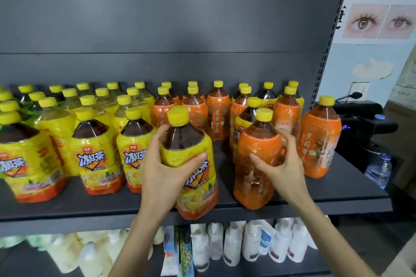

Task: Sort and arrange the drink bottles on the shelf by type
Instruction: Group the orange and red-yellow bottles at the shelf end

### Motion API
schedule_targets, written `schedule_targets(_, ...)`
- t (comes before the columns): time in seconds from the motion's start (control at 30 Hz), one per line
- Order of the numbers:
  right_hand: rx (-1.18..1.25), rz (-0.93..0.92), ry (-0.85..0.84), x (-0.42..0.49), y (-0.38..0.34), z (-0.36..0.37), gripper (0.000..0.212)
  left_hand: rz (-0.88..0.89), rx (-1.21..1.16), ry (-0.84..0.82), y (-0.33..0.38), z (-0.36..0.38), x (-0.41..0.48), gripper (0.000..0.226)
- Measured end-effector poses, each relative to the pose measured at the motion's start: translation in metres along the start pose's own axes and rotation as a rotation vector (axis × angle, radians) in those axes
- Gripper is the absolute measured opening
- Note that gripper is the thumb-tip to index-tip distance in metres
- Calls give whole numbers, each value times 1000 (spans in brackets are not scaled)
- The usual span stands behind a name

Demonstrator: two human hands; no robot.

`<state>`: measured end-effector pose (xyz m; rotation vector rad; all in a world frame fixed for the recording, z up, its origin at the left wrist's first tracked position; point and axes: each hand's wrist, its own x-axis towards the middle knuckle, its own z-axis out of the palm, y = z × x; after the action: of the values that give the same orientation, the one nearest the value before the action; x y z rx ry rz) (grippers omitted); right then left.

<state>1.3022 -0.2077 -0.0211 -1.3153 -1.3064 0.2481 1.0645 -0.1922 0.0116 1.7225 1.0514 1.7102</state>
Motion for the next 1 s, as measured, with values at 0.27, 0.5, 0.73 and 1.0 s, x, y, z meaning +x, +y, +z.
schedule_targets(0.27, 44, -18, 24, 39, -25, 82, 81, -7, 62, 95, -18, -35, 4, 75)
schedule_targets(0.5, -82, 48, 79, 76, -10, 130, 87, -6, 62, 99, -40, -45, 8, 74)
schedule_targets(0.73, -141, 87, 156, 89, 13, 149, 90, 7, 52, 41, -43, -42, 11, 73)
schedule_targets(1.0, -269, 125, 135, 106, 19, 143, 102, -12, 18, 18, -45, -33, 11, 72)
